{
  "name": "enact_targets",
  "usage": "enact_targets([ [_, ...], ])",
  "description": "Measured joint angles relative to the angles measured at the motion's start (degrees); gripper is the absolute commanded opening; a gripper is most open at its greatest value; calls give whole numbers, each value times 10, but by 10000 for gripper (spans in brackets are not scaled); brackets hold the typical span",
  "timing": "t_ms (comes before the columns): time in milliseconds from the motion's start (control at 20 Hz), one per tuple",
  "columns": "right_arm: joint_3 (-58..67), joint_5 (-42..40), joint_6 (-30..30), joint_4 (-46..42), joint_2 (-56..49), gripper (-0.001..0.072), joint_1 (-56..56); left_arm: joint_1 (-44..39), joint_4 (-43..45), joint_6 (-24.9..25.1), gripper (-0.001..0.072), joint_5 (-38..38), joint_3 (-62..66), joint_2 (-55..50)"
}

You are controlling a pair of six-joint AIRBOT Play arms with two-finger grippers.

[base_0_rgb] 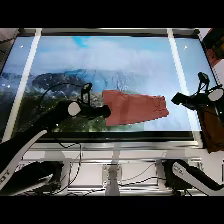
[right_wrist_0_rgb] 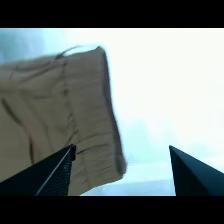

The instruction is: Fold the clothes and pants, and hang the long-sleeved shirts on hangers.

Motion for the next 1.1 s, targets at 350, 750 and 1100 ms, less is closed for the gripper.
enact_targets([
  [350,93,184,-119,113,-186,695,-88,34,0,9,713,-4,0,33],
  [750,118,146,-182,199,-290,694,-78,38,0,10,713,-3,0,36],
  [1100,131,157,-193,243,-345,455,2,38,0,10,713,0,0,37],
])
